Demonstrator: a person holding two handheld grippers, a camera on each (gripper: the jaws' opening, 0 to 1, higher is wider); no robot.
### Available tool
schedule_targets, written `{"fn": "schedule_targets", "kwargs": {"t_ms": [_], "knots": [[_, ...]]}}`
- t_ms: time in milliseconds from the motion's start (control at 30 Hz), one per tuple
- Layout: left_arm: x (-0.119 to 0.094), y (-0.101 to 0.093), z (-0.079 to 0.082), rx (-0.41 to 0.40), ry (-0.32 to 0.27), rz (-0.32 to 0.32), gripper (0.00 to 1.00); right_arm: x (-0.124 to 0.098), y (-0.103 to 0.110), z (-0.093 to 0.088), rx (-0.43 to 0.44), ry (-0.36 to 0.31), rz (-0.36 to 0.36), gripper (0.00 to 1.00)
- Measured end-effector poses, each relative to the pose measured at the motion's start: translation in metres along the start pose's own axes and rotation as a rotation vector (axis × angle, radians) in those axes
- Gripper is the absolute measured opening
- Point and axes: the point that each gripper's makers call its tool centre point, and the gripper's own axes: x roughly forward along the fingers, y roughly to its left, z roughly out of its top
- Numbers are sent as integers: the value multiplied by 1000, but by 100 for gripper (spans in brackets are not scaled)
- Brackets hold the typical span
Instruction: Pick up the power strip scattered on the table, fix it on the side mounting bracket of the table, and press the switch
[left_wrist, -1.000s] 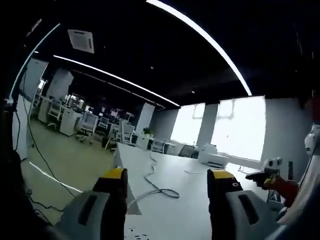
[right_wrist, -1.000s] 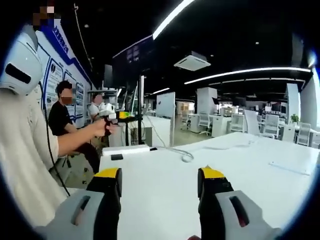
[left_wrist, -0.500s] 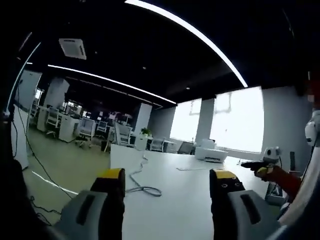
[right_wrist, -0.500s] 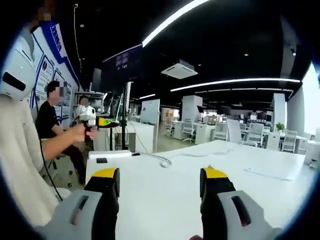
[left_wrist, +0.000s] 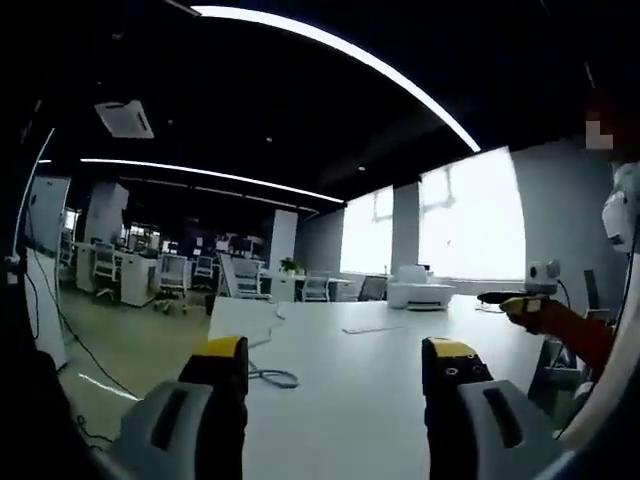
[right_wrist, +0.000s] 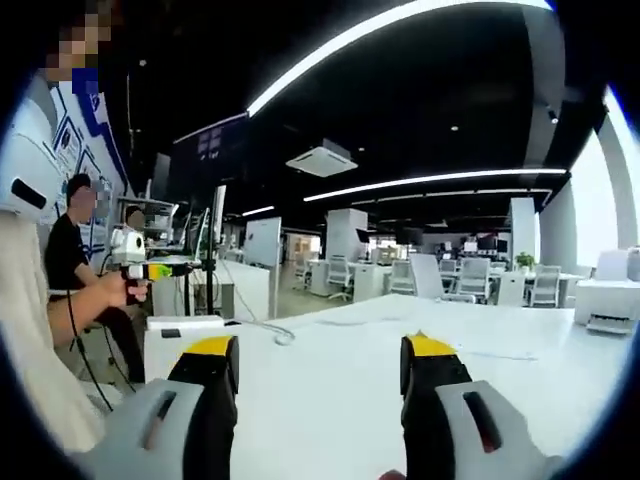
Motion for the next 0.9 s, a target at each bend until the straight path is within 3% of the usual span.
{"fn": "schedule_targets", "kwargs": {"t_ms": [433,900], "knots": [[4,-15,-14,-59,16,-23,78,-23,-9,-16,15,20,-62,62],[6,-21,-27,-19,11,10,77,-48,-25,-27,88,-20,-122,63]]}}
